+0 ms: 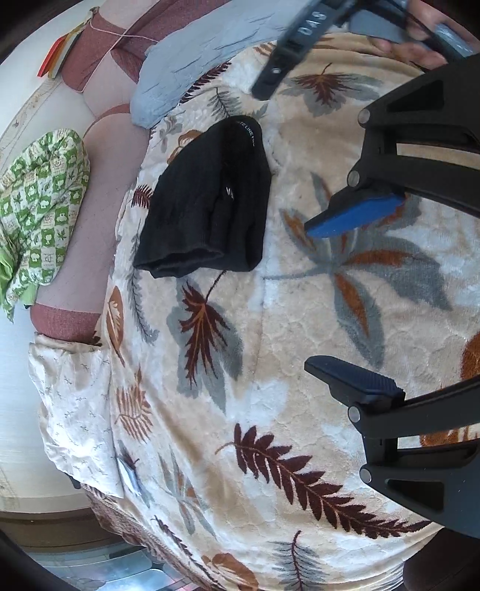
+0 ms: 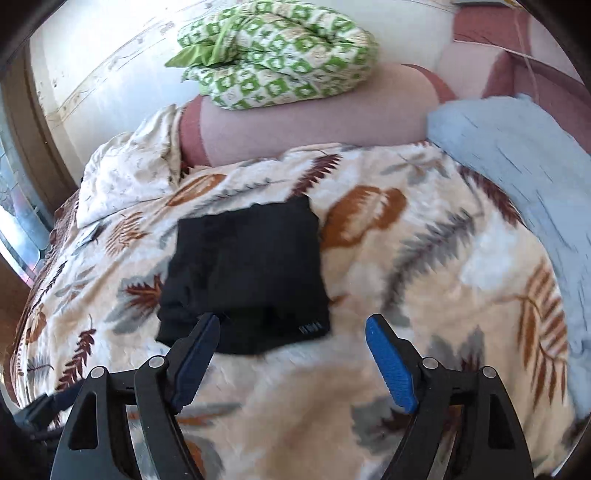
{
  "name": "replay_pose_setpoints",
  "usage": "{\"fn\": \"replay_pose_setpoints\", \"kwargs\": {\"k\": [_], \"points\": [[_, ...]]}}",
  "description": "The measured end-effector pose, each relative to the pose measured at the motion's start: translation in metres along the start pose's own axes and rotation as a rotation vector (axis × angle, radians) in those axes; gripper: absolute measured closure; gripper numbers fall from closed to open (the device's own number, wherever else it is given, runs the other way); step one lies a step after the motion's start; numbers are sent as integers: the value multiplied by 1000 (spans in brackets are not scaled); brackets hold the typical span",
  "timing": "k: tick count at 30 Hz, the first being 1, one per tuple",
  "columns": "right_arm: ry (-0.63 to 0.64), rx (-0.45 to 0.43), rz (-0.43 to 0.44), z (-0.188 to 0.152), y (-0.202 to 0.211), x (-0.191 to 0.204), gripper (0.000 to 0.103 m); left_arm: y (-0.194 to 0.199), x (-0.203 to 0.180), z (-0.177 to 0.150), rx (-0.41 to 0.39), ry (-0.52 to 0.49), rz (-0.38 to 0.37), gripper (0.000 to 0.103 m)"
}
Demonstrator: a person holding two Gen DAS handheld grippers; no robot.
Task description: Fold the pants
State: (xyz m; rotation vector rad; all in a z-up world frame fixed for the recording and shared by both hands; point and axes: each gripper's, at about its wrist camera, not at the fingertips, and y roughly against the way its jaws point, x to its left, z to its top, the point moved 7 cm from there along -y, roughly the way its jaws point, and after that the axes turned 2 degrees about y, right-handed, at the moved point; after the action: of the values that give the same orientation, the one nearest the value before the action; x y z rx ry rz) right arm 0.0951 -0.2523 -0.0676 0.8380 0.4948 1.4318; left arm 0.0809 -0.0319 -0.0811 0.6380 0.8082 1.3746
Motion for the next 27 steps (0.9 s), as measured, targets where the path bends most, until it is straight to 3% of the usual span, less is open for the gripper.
{"fn": "replay_pose_setpoints", "kwargs": {"k": [3,8,11,16,19,27], "points": [[-66,-1,-36,-29,14,-22,17,20,-12,4,-85,-36,35,37],[55,-38,-77,-34,30,-7,17,71,-25,14,-299,-39,66,6],[94,-69,-39,-30,40,10,17,91,-34,23,-362,-46,42,0],[134,-72,-13,-37,42,25,17,85,-43,31,-302,-96,93,0],[129,-64,-10,-42,42,25,17,81,-45,23,-261,-75,69,0],[132,-55,-15,-43,40,24,16,60,-55,2,-175,-132,107,0]]}}
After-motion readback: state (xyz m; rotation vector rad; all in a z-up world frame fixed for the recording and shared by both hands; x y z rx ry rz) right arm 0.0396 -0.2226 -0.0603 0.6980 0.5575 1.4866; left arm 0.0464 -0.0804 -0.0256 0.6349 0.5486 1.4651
